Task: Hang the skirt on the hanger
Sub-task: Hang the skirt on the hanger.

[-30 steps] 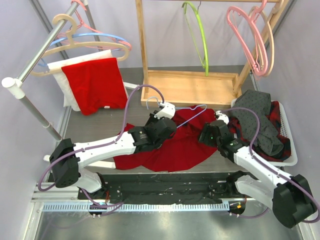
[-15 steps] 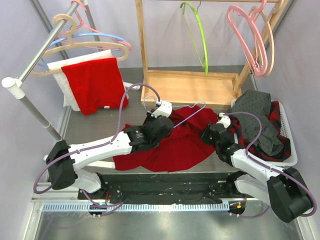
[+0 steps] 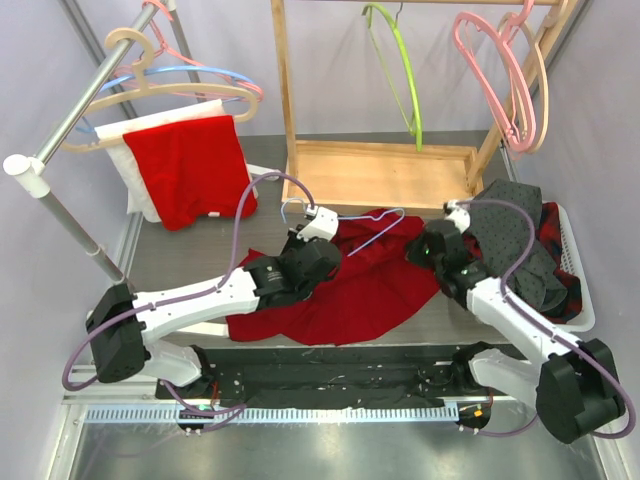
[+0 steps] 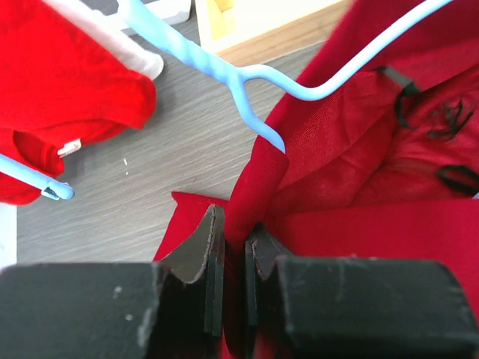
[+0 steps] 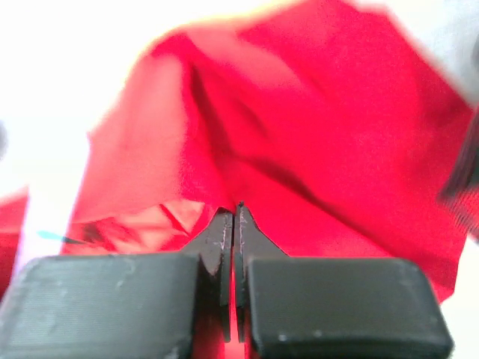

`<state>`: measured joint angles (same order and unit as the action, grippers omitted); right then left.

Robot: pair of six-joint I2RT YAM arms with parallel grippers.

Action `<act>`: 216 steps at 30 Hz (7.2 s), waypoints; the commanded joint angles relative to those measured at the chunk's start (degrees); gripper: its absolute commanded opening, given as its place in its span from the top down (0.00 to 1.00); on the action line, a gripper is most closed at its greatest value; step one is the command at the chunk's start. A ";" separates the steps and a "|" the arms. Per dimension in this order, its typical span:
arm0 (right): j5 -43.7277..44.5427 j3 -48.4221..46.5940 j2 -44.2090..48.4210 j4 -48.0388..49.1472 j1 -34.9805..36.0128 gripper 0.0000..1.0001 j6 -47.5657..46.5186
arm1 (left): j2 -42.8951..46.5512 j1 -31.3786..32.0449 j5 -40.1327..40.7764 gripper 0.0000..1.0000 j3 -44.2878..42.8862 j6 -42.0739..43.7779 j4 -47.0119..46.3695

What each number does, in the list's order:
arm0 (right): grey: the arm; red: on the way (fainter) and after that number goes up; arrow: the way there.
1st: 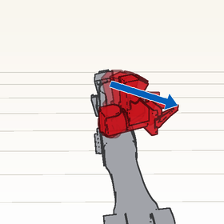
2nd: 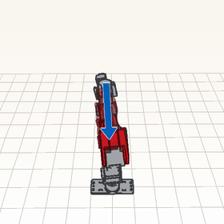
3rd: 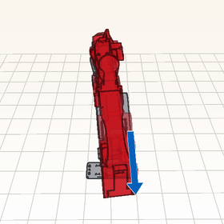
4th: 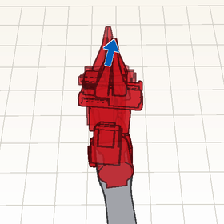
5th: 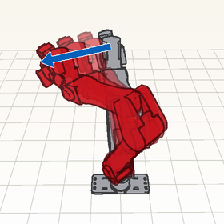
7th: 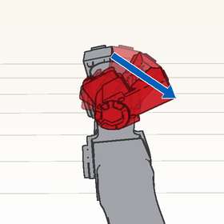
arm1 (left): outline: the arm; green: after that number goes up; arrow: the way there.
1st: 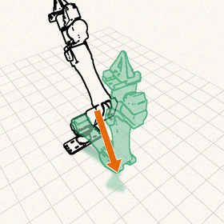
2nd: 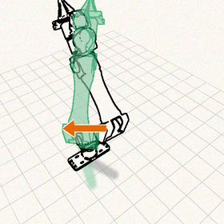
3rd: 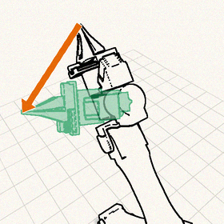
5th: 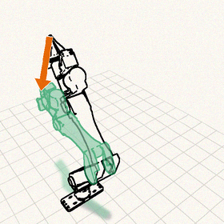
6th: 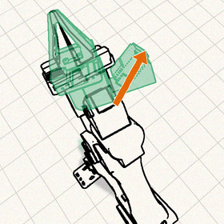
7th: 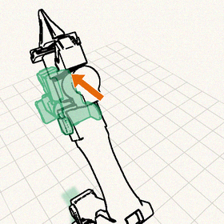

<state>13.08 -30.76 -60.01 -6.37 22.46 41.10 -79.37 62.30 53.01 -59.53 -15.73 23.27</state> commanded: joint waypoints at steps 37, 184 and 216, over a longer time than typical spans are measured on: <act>-27.93 -32.34 -9.78 -12.79 -17.18 0.99 0.56 | 5.72 0.45 3.41 1.00 9.34 2.89 -11.05; -55.27 -38.06 -0.99 -25.71 10.50 0.99 -54.38 | 29.89 -10.27 -21.39 0.71 14.53 -2.29 -2.97; -42.17 -67.39 -12.23 -21.31 10.59 0.99 -37.68 | 29.63 -10.27 -42.29 0.03 -9.64 12.91 -9.82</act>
<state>-30.09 -89.84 -70.85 -31.79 33.26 0.78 -49.19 52.36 15.27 -65.93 -6.04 16.32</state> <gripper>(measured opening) 0.040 0.979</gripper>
